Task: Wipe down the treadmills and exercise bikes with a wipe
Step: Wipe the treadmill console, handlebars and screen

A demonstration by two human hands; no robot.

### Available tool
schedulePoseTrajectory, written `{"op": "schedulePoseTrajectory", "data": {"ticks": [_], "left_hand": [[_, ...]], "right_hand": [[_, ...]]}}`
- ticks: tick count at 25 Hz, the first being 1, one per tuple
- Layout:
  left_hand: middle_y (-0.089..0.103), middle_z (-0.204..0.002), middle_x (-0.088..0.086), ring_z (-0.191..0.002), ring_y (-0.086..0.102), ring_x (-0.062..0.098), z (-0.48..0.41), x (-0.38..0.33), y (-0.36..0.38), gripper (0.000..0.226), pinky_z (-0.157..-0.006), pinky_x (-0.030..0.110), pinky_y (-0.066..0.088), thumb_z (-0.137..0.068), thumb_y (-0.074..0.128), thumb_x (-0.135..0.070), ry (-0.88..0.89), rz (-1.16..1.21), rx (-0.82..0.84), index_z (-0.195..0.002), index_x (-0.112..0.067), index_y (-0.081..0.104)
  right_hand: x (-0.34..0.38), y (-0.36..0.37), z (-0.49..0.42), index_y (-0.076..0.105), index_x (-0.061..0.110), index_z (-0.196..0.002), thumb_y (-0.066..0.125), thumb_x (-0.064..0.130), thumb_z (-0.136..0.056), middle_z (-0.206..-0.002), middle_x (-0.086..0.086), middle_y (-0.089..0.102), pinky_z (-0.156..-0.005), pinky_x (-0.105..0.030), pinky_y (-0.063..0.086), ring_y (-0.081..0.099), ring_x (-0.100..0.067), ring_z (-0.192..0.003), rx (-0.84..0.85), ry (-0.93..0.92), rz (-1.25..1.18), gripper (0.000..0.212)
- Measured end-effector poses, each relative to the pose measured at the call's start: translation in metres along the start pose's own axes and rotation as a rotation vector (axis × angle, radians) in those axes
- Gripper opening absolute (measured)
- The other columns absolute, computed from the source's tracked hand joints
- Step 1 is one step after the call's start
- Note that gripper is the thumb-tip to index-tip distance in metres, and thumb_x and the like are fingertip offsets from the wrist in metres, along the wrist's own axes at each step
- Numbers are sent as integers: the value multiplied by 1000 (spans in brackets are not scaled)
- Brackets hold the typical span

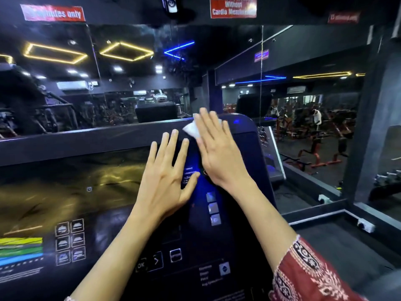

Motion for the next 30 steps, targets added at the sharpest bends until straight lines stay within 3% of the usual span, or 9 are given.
{"op": "schedulePoseTrajectory", "data": {"ticks": [2, 5, 10, 13, 15, 20, 25, 27, 30], "left_hand": [[34, -146, 28, -135, 32, 43, -4, -9, 2, 69, -111, 48, 15, -87, 42, -45, 0, 4, 3, -136, 3, 46], [34, -147, 27, -135, 33, 42, -3, -22, 6, 67, -110, 49, 17, -89, 42, -44, 18, 6, 7, -137, 2, 47], [34, -148, 25, -136, 33, 40, 10, -34, 9, 66, -110, 50, 17, -89, 41, -43, 5, -2, 15, -138, 2, 46], [34, -148, 24, -137, 32, 39, 21, -36, 5, 66, -110, 50, 18, -89, 41, -44, -4, 4, 32, -138, 1, 45], [34, -148, 23, -137, 32, 38, 27, -36, 4, 65, -110, 49, 19, -89, 41, -44, -3, 12, 40, -138, 0, 46], [34, -149, 23, -137, 29, 35, 34, -36, 4, 65, -111, 48, 18, -89, 42, -44, -2, 22, 32, -138, -1, 46], [35, -148, 23, -137, 31, 36, 32, -38, 4, 65, -110, 49, 19, -89, 42, -43, -19, 35, 20, -138, 0, 46], [35, -147, 24, -137, 31, 36, 35, -37, 3, 64, -110, 49, 20, -89, 42, -43, -5, 37, 9, -137, 0, 47], [35, -147, 23, -137, 29, 35, 45, -31, -1, 63, -111, 47, 19, -89, 43, -42, 12, 39, 7, -137, -1, 48]], "right_hand": [[-23, -7, -11, 38, 6, -145, 24, 23, -98, -152, -12, 35, -114, -49, 16, 31, -32, -141, -49, 35, 43, 52], [-74, -24, 11, 30, 3, -148, 12, 25, -96, -154, -17, 29, -115, -54, 16, 24, -35, -143, -101, 414, 101, 59], [-31, -15, 68, 31, 12, -149, 28, 22, -101, -158, -11, 21, -117, -42, 4, 17, -28, -146, -34, 161, -28, 49], [-47, -23, 76, 51, 6, -137, 47, 3, -96, -150, -22, 33, -117, -44, 19, 31, -35, -140, -180, 315, -180, 41], [-40, -24, 90, 60, -3, -125, 53, -7, -90, -138, -23, 50, -113, -43, 31, 47, -38, -129, -291, 285, -207, 36], [-6, -21, 117, 51, -3, -134, 43, 7, -96, -143, -16, 47, -116, -39, 23, 38, -31, -137, -70, 28, -210, 40], [-45, -21, 63, 34, -2, -144, 33, 7, -99, -153, -19, 30, -118, -49, 14, 20, -36, -144, -49, 305, -187, 46], [-19, -18, 83, 30, -2, -146, 29, 16, -100, -155, -16, 25, -120, -39, 7, 15, -28, -146, 22, 170, -228, 50], [-8, -25, 136, 44, -2, -139, 37, 16, -98, -147, -14, 40, -118, -36, 15, 31, -27, -140, 18, -55, -153, 45]]}}
Point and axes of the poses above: each hand's wrist, its own z-axis away from the middle knuckle, its own y-axis out of the palm, x = y × z, the point moved 4 cm from there along -z, towards the middle knuckle
